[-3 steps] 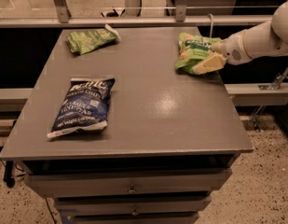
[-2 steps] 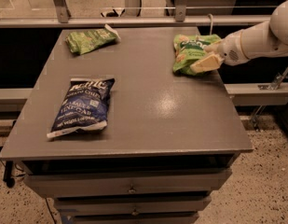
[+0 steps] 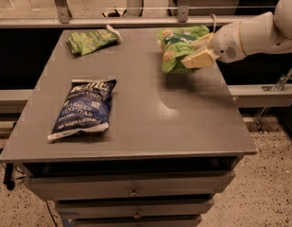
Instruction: Move green rice chip bag near blue chip bag
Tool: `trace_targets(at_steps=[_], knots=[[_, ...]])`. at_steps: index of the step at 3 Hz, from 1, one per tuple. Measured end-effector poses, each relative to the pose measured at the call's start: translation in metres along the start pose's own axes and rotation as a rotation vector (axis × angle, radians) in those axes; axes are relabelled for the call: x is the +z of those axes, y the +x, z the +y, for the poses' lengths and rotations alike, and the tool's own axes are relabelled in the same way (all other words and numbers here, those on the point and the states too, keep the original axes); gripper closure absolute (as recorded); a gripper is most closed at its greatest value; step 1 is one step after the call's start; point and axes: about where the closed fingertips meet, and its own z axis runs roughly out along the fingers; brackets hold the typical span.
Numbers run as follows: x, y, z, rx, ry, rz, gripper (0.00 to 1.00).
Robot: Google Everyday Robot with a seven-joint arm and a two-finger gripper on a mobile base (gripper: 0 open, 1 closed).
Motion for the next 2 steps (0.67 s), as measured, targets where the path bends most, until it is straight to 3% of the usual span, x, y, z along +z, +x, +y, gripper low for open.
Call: trace_targets(at_steps=[1, 2], knots=[[0.024, -0.035, 0.046, -0.07, -0.133, -0.099, 1.0], [0.049, -0.049, 0.087, -0.099, -0.25, -0.149, 1.0]])
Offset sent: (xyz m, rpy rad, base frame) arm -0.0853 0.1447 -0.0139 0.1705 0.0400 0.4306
